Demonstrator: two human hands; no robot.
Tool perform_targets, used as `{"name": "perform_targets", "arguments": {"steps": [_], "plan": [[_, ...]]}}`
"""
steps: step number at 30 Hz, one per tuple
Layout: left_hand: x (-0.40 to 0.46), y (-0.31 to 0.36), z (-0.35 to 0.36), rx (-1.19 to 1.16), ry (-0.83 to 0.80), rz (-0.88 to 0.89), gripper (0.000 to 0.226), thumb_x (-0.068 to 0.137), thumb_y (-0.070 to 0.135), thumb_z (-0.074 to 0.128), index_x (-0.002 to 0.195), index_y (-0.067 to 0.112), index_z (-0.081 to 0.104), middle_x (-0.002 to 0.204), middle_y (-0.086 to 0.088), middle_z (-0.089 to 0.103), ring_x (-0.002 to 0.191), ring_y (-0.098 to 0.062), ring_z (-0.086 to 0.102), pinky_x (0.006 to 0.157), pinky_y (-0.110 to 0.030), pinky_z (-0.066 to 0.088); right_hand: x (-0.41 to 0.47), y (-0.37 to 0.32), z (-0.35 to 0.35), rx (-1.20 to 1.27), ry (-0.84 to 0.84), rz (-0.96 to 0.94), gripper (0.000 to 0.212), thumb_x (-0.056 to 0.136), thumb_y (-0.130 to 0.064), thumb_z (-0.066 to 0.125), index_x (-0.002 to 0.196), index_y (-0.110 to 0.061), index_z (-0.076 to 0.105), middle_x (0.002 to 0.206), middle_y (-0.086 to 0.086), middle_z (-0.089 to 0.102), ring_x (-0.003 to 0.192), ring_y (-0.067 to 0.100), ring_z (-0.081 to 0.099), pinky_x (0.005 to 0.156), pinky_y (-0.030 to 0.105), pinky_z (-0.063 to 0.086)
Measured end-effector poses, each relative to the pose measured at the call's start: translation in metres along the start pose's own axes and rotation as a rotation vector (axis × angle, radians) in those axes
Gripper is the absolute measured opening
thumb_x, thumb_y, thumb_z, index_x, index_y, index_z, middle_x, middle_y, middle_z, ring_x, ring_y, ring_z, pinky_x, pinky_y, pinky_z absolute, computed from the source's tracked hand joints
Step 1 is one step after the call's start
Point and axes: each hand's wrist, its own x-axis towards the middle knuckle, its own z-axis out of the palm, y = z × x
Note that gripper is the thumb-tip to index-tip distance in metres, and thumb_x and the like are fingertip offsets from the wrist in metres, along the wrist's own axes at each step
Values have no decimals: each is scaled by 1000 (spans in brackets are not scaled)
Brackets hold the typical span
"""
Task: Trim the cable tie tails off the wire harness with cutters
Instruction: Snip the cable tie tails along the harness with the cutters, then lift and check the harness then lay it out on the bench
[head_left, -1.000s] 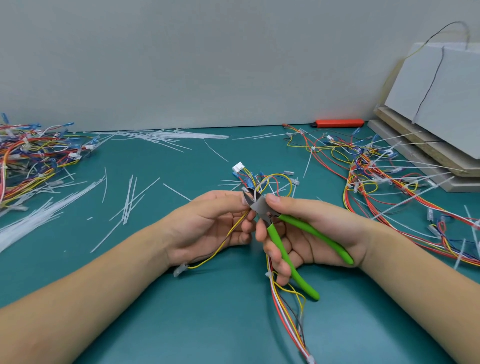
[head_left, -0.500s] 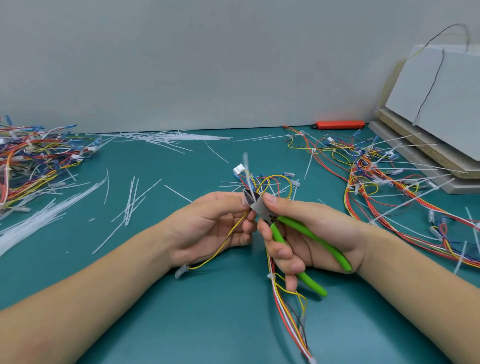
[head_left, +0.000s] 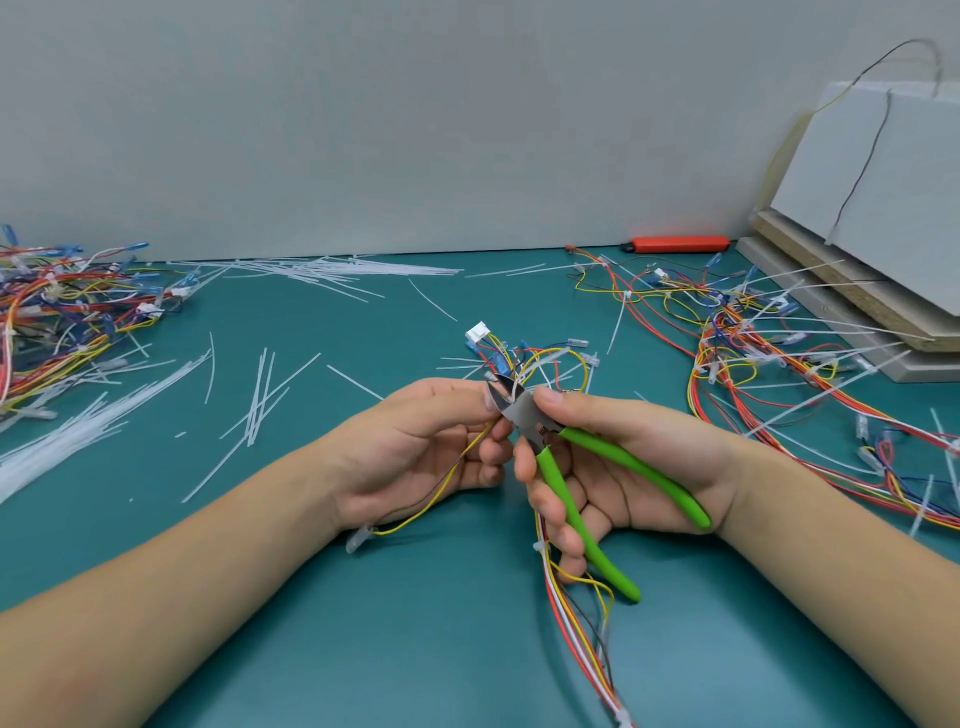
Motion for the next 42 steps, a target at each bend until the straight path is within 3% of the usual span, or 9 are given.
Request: {"name": "perform_targets", "arguments": {"steps": [3,9,12,17,23,27,35,38,42], "plan": [[0,0,0,-12,17,-4,15,90,27,65,83,13,65,75,-1,58,77,-19,46,77,-31,42,1,-1,2,-7,4,0,49,98,-58,52,99,-12,68,79,11,64,66,27,67,73,45,61],[0,-1,0,-68,40,1,10,86,25,67,80,17,70,74,2,58,72,-11,52,69,-25,48,3,-1,11,-54,34,-56,46,102,-61,47,91,-18,58,68,4,42,48,16,41,55,36,59],[1,-1,0,-85,55,1,11,84,26,68,80,16,70,74,0,58,75,-14,49,69,-25,48,4,0,12,-31,57,-55,47,99,-64,52,91,-18,60,68,4,44,49,17,43,56,37,59],[1,-1,-1,-56,42,-25,25,89,32,63,92,9,57,71,1,53,80,-20,41,75,-29,43,0,2,4,-7,14,-30,49,98,-59,54,100,-12,65,80,12,64,65,29,67,72,46,61],[1,0,0,-90,24,-29,25,89,31,61,96,9,51,72,1,50,77,-17,37,71,-26,44,2,3,0,-8,5,-26,49,100,-58,54,102,-10,64,81,13,63,67,30,67,76,48,60],[1,0,0,-105,31,-42,16,95,25,56,94,9,55,72,1,51,77,-17,37,68,-25,46,2,2,2,-8,-1,-26,48,99,-60,55,98,-13,63,77,11,58,62,27,63,72,46,61],[1,-1,0,-190,21,-25,11,96,25,58,97,14,58,77,5,52,63,-6,48,65,-23,47,1,-1,10,9,36,-29,46,99,-63,51,87,-19,59,67,4,44,47,16,46,52,33,57],[1,1,2,-228,40,-33,16,97,25,53,89,17,65,76,5,54,62,-6,48,65,-23,47,1,-2,11,90,19,-50,47,101,-63,48,87,-19,58,65,1,45,45,13,48,50,32,56],[0,6,3,-362,115,-29,7,89,21,64,90,16,68,78,3,59,63,-11,55,61,-26,52,-5,-10,0,233,66,-122,47,103,-59,41,87,-19,61,64,0,45,45,12,47,49,32,55]]}}
